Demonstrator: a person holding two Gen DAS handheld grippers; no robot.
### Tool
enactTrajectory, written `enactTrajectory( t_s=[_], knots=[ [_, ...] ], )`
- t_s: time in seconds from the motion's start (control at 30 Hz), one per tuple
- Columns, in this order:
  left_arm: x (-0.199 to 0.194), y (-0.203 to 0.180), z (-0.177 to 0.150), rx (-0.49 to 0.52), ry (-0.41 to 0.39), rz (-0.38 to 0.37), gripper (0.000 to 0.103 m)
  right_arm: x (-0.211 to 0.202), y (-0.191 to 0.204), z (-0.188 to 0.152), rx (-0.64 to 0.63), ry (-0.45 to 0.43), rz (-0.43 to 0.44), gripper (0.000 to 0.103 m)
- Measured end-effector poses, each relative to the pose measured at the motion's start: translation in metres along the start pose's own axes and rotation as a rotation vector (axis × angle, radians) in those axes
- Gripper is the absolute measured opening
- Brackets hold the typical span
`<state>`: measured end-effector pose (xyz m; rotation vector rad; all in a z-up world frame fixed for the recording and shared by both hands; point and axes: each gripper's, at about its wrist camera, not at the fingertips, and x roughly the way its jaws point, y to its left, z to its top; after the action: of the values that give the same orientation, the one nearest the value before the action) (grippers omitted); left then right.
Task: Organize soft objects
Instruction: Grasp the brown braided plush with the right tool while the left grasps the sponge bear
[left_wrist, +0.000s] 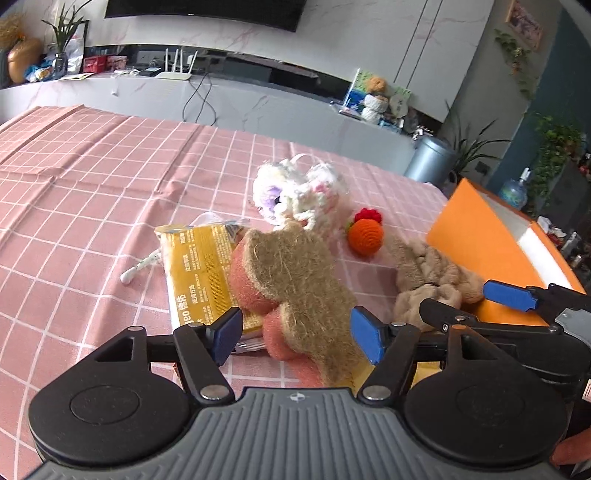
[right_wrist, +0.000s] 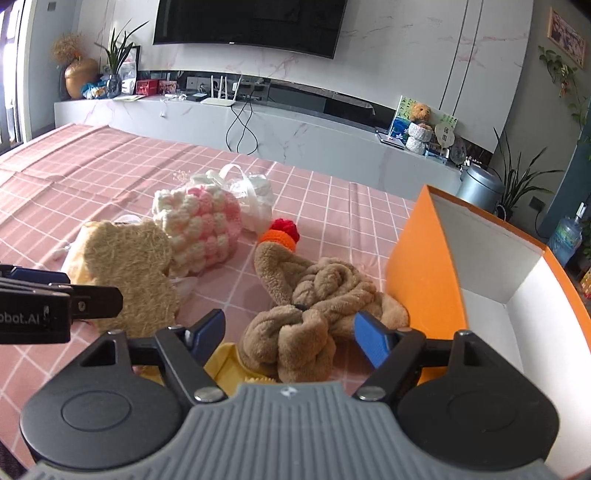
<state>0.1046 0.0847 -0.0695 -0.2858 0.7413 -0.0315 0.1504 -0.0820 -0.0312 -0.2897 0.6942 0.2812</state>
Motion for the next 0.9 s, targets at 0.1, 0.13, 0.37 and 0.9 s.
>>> enactTrajectory(
  t_s=[0.1,0.13,0.37,0.9],
  knots=[
    [0.006,0.002,0.0,-0.019,0.016,0.014,0.079,0.013,0.001,-0.002,0.008,0.027,0.001,0.073],
    [0.008,0.001,0.0,-0.024,0.022,0.018,0.079,0.017,0.002,-0.003,0.009,0.038,-0.006,0.073],
    [0.016,0.0,-0.003,-0.043,0.056,-0.009,0.078,0.038,-0.006,-0.012,0.078,0.094,0.029,0.058],
    [0.025,0.004,-0.007,-0.191,0.065,-0.09,0.058,0.026,0.0,-0.016,-0.001,0.026,0.098,0.035]
  ],
)
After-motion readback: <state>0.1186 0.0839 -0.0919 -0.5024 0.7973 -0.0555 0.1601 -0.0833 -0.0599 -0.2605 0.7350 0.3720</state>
